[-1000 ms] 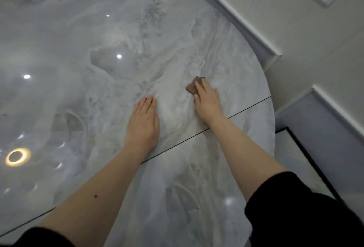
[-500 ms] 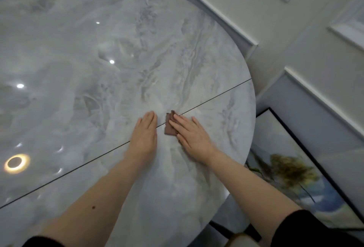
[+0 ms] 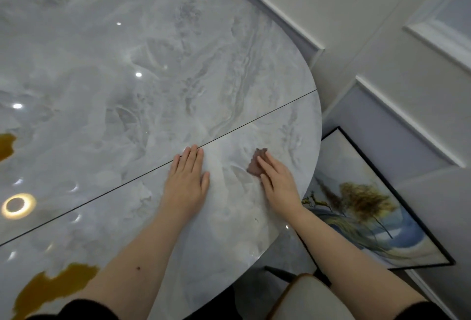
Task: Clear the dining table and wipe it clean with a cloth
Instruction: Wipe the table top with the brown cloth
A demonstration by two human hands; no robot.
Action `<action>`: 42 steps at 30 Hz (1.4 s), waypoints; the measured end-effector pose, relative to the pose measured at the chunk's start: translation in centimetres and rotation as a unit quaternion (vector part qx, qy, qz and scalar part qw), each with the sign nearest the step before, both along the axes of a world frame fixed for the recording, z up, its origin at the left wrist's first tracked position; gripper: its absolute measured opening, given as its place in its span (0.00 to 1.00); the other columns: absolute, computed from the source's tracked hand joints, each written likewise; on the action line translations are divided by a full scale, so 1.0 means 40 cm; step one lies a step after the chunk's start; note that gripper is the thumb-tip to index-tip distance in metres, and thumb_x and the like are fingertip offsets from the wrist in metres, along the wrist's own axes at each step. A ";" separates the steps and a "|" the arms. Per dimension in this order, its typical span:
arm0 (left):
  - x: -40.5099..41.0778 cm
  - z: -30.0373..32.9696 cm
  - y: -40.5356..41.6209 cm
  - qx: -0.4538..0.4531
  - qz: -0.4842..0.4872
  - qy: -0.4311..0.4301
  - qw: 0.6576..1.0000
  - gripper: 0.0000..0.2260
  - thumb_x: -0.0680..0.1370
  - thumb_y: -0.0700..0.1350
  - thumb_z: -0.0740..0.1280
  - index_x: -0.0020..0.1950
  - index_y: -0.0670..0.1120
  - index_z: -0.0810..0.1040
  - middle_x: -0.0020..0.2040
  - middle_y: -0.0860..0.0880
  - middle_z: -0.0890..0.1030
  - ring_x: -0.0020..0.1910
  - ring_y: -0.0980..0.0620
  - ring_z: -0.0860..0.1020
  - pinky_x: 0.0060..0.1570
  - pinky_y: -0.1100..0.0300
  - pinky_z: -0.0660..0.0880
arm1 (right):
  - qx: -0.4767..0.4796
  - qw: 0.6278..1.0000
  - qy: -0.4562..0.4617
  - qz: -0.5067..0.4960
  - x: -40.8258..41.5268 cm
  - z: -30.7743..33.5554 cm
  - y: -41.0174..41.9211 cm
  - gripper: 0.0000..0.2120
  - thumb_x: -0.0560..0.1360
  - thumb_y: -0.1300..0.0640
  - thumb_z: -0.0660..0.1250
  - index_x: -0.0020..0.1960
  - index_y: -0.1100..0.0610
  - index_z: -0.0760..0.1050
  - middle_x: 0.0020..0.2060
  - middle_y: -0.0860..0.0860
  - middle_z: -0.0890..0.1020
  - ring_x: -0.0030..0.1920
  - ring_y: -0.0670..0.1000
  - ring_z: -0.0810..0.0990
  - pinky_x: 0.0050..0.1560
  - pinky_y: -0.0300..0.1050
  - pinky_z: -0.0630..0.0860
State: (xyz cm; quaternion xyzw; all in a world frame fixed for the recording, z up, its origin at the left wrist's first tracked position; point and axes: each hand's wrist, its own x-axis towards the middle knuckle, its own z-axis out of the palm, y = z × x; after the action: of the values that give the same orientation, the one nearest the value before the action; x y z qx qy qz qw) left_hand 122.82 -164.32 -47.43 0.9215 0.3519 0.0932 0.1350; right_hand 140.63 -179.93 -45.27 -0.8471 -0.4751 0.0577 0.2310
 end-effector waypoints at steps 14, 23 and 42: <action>-0.021 0.039 0.028 -0.011 -0.017 0.019 1.000 0.32 0.72 0.57 0.46 0.71 0.44 0.67 0.71 0.46 0.68 0.71 0.47 0.65 0.70 0.43 0.54 | -0.082 0.995 -0.062 0.016 -0.145 -0.022 0.092 0.27 0.77 0.49 0.44 0.73 0.49 0.63 0.75 0.49 0.62 0.75 0.54 0.59 0.74 0.52 0.47; -0.291 0.071 0.139 0.025 0.069 0.007 0.997 0.22 0.71 0.49 0.50 0.54 0.43 0.78 0.52 0.44 0.79 0.53 0.43 0.78 0.56 0.52 0.63 | -0.080 0.990 -0.100 0.050 -0.292 -0.029 0.201 0.24 0.75 0.54 0.52 0.69 0.54 0.69 0.70 0.53 0.70 0.69 0.57 0.70 0.69 0.53 0.53; -0.681 0.048 0.071 0.034 0.324 -0.007 0.945 0.20 0.78 0.47 0.51 0.59 0.40 0.76 0.59 0.39 0.77 0.58 0.40 0.75 0.59 0.50 0.65 | 0.052 0.901 0.111 0.417 -0.594 -0.023 0.400 0.18 0.74 0.65 0.56 0.57 0.67 0.78 0.61 0.66 0.76 0.63 0.60 0.74 0.69 0.39 0.61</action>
State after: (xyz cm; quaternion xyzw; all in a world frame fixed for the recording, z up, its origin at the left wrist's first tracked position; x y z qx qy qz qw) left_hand 95.59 -161.49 -45.49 0.7609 0.6276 0.1501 0.0678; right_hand 116.88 -163.93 -46.19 -0.5463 -0.7585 0.2175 0.2810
